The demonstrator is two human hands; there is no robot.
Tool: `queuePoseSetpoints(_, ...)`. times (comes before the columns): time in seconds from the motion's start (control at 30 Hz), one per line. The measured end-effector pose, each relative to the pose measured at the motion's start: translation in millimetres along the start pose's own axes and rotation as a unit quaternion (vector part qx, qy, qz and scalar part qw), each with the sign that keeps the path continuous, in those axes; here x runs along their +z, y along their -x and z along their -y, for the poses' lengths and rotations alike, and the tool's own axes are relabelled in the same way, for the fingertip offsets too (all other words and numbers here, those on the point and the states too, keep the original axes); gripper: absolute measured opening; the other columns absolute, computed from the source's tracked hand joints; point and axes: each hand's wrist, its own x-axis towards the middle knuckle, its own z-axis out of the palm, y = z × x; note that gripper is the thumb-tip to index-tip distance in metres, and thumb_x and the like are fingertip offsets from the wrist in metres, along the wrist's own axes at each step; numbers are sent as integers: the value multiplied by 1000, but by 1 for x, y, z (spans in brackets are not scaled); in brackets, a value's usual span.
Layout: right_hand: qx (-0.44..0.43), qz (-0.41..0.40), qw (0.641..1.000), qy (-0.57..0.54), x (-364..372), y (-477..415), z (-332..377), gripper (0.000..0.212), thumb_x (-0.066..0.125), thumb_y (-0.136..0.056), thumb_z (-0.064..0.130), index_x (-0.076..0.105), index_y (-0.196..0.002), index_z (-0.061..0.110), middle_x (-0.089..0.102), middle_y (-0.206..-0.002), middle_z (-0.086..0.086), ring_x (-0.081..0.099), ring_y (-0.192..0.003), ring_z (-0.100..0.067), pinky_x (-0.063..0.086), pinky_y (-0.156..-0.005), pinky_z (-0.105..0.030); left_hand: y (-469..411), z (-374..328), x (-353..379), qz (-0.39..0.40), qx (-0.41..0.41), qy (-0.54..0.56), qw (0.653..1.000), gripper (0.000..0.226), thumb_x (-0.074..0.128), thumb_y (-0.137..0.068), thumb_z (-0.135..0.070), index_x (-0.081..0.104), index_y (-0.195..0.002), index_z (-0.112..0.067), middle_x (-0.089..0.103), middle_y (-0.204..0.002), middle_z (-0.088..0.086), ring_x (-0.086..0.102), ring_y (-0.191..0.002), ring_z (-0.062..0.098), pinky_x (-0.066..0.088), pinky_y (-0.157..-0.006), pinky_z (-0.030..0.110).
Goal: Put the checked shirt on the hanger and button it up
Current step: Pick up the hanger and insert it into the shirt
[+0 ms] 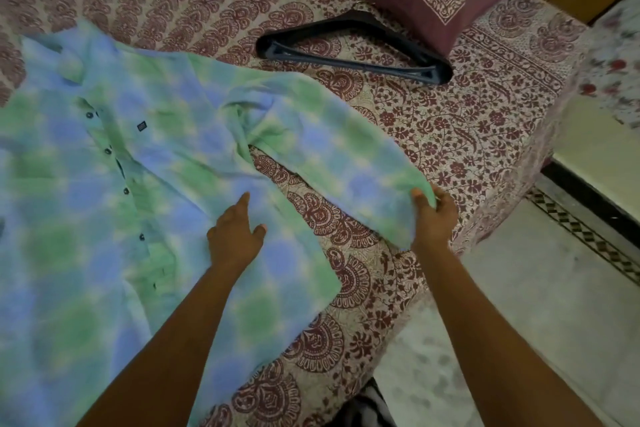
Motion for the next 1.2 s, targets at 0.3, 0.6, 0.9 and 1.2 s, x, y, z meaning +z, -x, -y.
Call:
queuePoseSetpoints(0.3, -67, -143, 987, 9, -9, -122, 65, 16, 58, -83, 6, 50, -87, 19, 56, -104, -7, 52, -98, -17, 45, -92, -25, -43, -55, -14, -92, -40, 5, 995, 61, 57, -87, -29, 31, -141, -14, 32, -147, 17, 38, -130, 37, 32, -103, 50)
queuePoseSetpoints(0.6, -94, -116, 912, 383, 22, -159, 51, 47, 55, -83, 16, 47, -129, 10, 45, -137, -17, 40, -127, -34, 34, -103, -43, -108, -81, -26, -121, -98, 26, 987, 58, 57, -83, -19, 39, -138, -14, 28, -147, 23, 31, -132, 42, 28, -106, 57)
queuePoseSetpoints(0.9, -233, -47, 907, 349, 87, -156, 49, 56, 48, -82, 21, 39, -134, 0, 37, -142, -25, 36, -131, -41, 30, -106, -50, -161, -159, -42, -217, 46, 75, 972, 52, 44, -79, -27, 50, -129, -13, 34, -145, 19, 37, -131, 39, 29, -105, 49)
queuePoseSetpoints(1.2, -371, 61, 812, 447, 158, -226, 105, 53, 46, -87, 24, 38, -136, 3, 44, -139, -20, 38, -131, -35, 26, -112, -47, -273, -218, -89, -216, 54, 0, 975, 49, 50, -87, -19, 42, -134, -10, 37, -144, 19, 33, -131, 38, 26, -108, 50)
